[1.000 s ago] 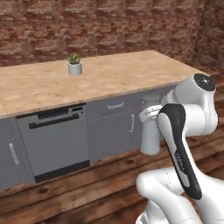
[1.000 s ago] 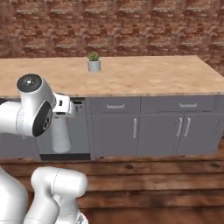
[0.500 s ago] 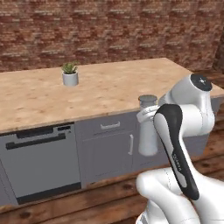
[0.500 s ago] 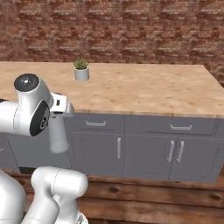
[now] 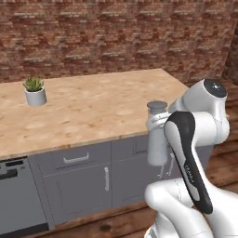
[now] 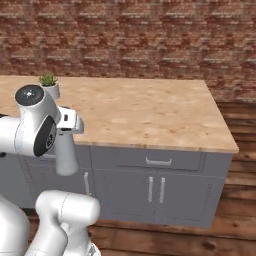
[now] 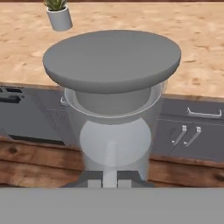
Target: Place the pitcher and cup on the dining counter for serving.
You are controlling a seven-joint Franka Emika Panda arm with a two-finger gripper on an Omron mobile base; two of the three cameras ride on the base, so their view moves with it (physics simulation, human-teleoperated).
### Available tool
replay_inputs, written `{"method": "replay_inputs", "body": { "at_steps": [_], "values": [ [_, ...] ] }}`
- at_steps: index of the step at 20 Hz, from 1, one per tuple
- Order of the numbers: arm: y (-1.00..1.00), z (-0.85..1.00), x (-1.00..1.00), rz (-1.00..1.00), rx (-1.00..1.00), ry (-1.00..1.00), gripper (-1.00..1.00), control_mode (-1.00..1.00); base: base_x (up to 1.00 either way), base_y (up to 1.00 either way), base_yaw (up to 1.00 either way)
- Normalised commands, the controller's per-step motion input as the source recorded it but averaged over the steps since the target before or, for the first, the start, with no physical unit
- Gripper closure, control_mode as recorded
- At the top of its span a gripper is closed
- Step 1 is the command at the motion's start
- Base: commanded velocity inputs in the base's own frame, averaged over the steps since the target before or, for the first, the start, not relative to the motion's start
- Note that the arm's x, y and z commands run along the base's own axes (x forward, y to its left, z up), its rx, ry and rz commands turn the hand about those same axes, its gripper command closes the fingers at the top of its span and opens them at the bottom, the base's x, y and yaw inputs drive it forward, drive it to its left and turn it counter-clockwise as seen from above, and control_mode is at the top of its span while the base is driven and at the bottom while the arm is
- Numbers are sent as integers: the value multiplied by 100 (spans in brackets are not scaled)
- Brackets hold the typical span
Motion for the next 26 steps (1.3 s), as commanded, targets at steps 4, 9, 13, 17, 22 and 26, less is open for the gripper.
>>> {"method": "replay_inputs", "body": {
  "at_steps": [4,9,13,17,22,26],
  "values": [
    [0,0,0,0,0,0,100,100,87,-66,2],
    [0,0,0,0,0,0,100,100,88,-39,0],
    [0,10,72,0,0,-10,100,-100,24,-2,0],
    [0,1,85,0,0,-11,100,-100,0,0,0],
    [1,0,16,0,0,-7,100,-100,0,0,0],
    [8,-18,8,1,1,-10,100,-100,0,0,0]
  ]
}}
